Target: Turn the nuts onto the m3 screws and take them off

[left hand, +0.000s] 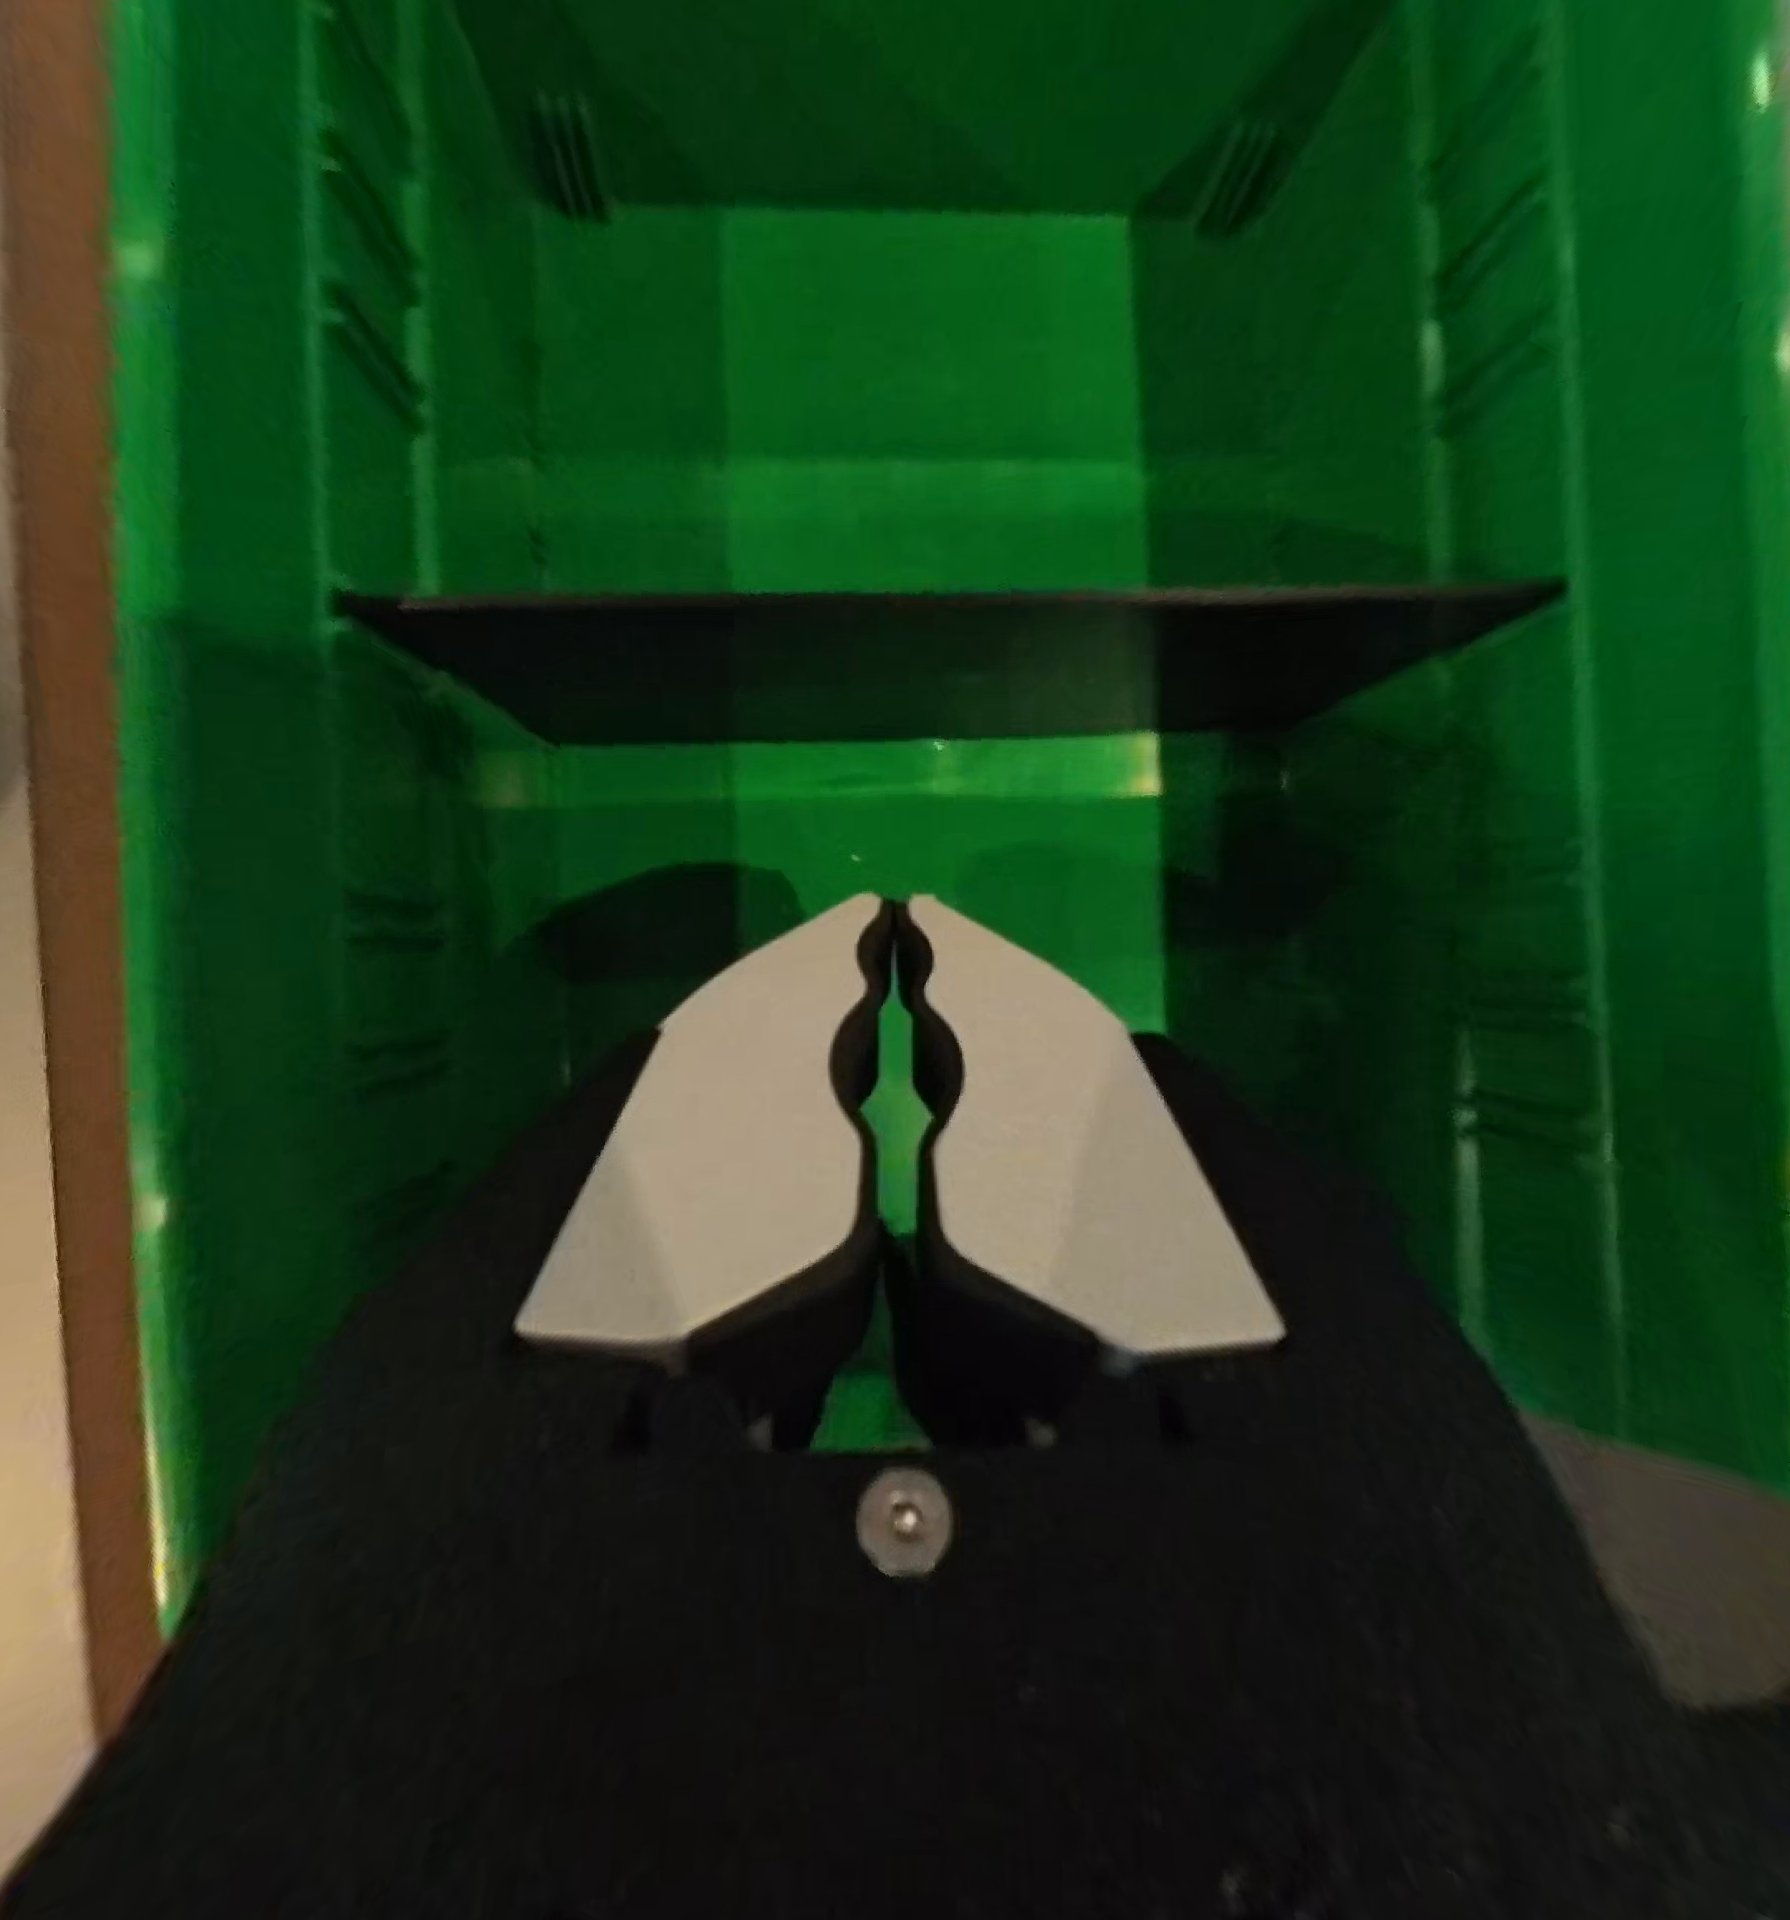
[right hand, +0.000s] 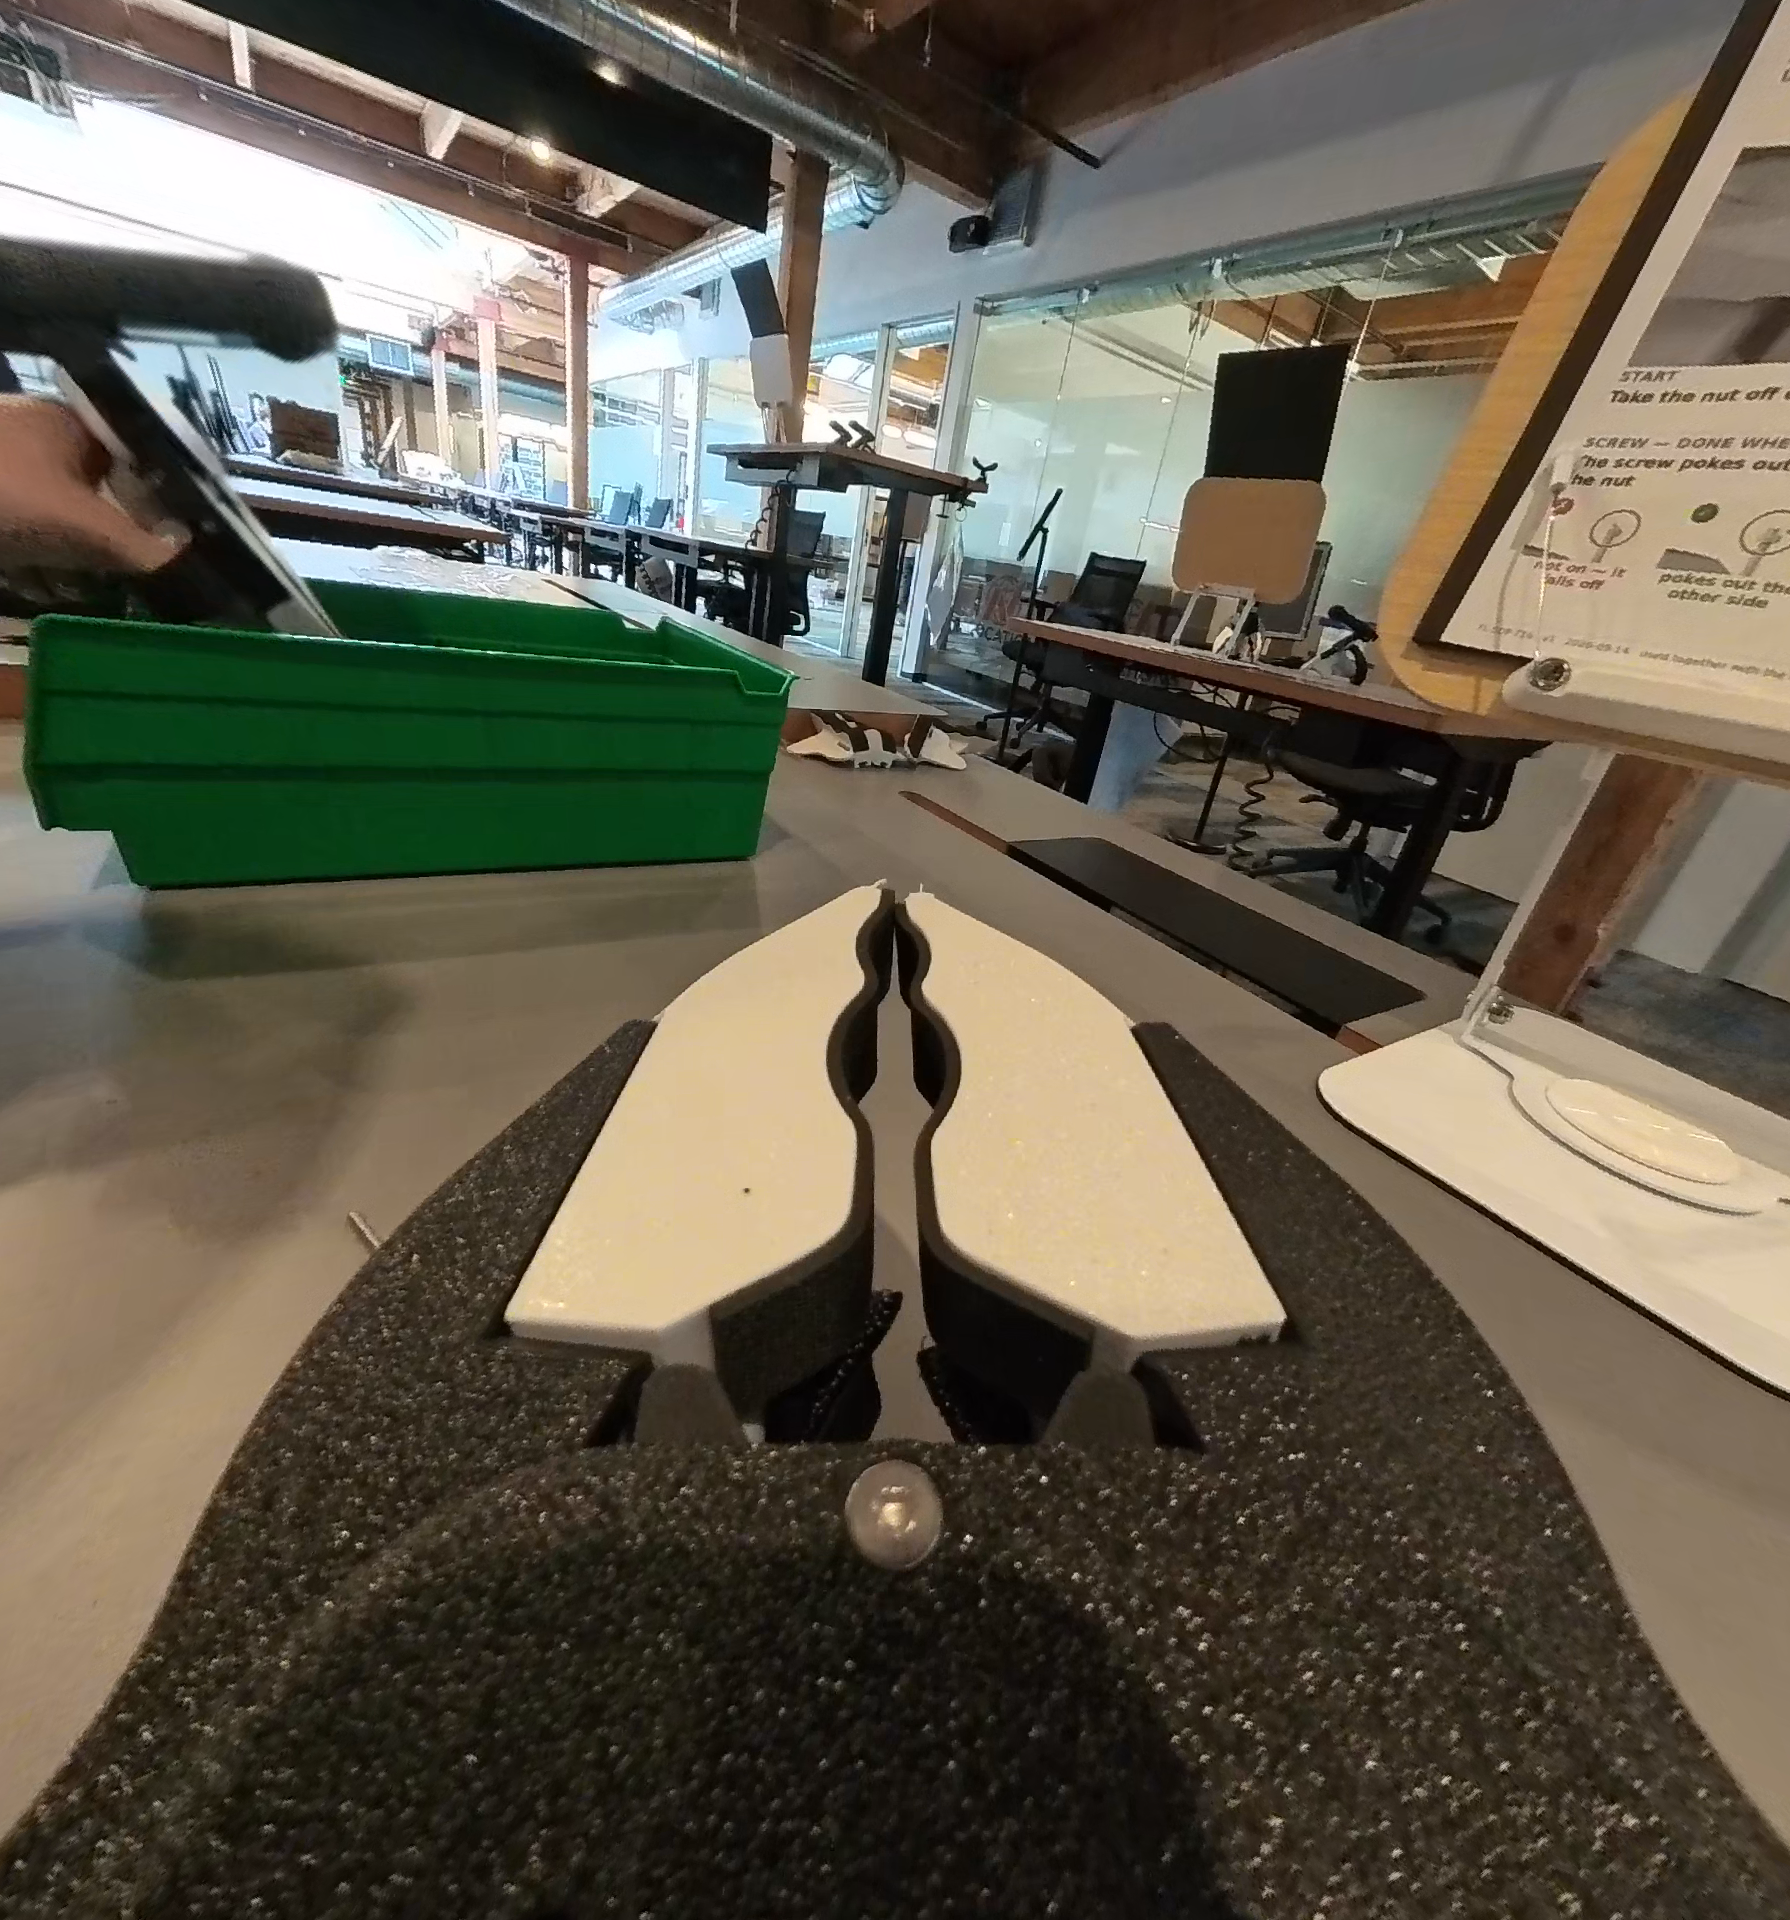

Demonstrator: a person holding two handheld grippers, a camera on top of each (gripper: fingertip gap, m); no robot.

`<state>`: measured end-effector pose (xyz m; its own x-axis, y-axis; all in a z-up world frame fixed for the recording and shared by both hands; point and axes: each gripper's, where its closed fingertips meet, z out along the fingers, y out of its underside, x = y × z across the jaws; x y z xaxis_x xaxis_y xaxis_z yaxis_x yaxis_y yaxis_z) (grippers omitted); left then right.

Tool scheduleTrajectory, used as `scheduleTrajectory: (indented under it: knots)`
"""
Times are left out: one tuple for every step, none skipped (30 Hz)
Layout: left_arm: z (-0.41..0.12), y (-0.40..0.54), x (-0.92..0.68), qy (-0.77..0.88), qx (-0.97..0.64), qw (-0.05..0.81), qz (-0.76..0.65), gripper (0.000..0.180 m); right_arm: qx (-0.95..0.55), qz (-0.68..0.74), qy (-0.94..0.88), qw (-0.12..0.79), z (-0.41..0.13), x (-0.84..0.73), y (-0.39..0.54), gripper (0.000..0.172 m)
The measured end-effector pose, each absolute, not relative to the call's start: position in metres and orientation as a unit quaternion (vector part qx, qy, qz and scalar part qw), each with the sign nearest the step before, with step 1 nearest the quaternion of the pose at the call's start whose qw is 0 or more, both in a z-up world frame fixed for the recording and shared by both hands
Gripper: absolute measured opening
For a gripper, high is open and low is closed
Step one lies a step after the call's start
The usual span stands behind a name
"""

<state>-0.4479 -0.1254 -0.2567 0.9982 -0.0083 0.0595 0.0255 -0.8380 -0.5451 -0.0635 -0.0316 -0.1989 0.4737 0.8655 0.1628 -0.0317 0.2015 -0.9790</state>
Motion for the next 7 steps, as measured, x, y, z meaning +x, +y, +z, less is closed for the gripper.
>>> scheduleTrajectory:
  knots:
    - [-0.263, -0.129, -0.449, 0.028, -0.964, 0.262, -0.021, 0.000, -0.536, 0.335, -0.389, 0.671, -0.199, -0.064, -0.032, 0.000]
    - [-0.270, -0.134, -0.453, 0.055, -0.971, 0.234, -0.001, 0.007, -0.536, 0.335, -0.389, 0.671, -0.199, -0.063, -0.032, 0.000]
    - [-0.277, -0.141, -0.456, 0.080, -0.976, 0.204, 0.009, 0.012, -0.536, 0.335, -0.389, 0.671, -0.199, -0.063, -0.032, 0.000]
    - [-0.283, -0.148, -0.457, 0.099, -0.979, 0.177, 0.008, 0.013, -0.536, 0.335, -0.388, 0.671, -0.199, -0.063, -0.032, 0.000]
    - [-0.288, -0.154, -0.455, 0.115, -0.981, 0.155, -0.003, 0.017, -0.536, 0.336, -0.388, 0.670, -0.199, -0.063, -0.032, 0.000]
    - [-0.292, -0.160, -0.454, 0.127, -0.982, 0.138, -0.012, 0.019, -0.536, 0.336, -0.388, 0.670, -0.199, -0.063, -0.032, 0.000]
    - [-0.296, -0.166, -0.454, 0.137, -0.983, 0.123, -0.019, 0.022, -0.537, 0.336, -0.388, 0.670, -0.199, -0.064, -0.031, 0.000]
